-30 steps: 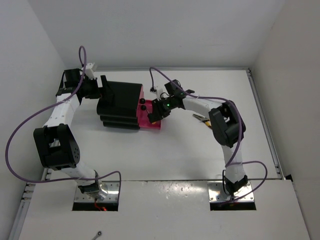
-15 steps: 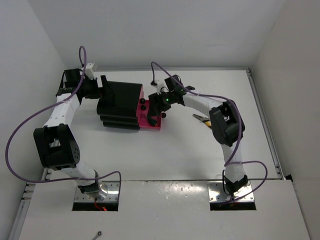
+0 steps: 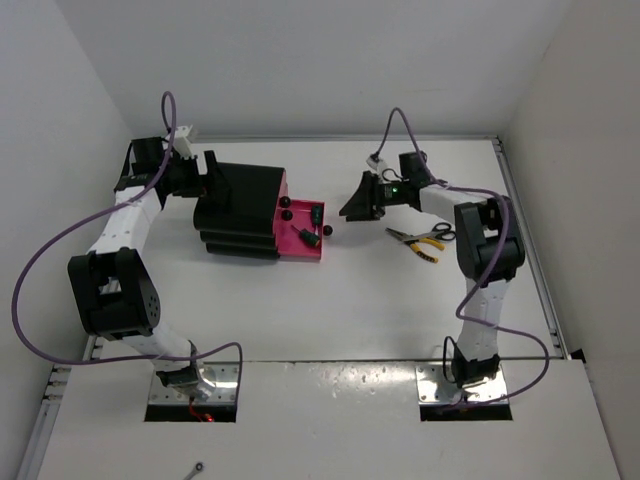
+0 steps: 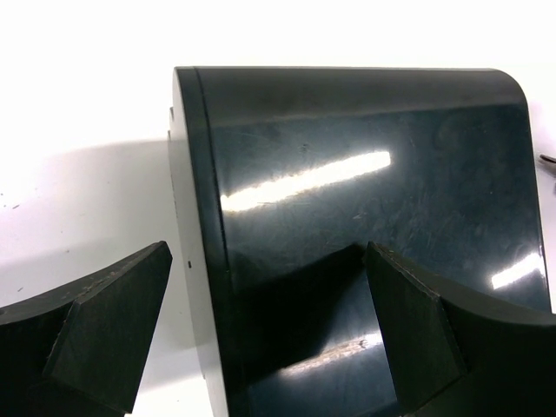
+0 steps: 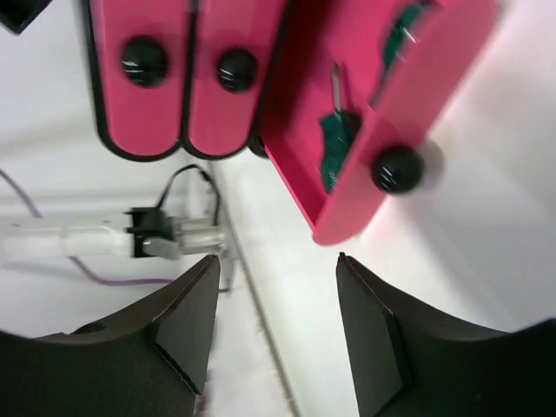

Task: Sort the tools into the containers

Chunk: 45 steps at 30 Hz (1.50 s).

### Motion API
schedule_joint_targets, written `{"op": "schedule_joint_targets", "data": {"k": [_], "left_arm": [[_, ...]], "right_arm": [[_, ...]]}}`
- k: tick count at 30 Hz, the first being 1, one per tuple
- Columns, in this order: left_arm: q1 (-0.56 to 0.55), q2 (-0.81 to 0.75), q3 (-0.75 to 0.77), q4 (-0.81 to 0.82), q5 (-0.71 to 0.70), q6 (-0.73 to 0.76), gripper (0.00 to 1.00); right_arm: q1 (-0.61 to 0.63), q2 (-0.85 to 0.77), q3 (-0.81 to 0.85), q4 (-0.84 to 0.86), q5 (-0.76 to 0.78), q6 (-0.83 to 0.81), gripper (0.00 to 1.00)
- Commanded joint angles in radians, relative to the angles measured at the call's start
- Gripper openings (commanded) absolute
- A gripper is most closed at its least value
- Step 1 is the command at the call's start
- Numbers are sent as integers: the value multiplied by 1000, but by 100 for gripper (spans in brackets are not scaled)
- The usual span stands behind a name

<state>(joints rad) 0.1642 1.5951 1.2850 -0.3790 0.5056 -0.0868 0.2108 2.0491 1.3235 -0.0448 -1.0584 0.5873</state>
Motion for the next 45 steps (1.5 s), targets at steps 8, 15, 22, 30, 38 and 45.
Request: {"op": "schedule_joint_targets", "data": {"k": [8,15,22,30,38,45], "left_arm": [[-20,32,-39,-83,-65,56,100],[-20,32,-39,-83,-65,56,100],[-20,32,-39,-83,-65,56,100],[-29,51,-39,-83,-65,56,100],[-29,60,-39,-83,-65,56,100],[-29,60,-39,-83,-75,56,100]], "right_arm": [[9,132,-47,223,-138,324,35],[-1,180,2,73,-6,241,34],[-1,236,29,37,15,230,37],[-1,304,101,46,-5,240,41],[27,353,141,100,-25,279,46],[58,373,161,149,-45,310,45]]}}
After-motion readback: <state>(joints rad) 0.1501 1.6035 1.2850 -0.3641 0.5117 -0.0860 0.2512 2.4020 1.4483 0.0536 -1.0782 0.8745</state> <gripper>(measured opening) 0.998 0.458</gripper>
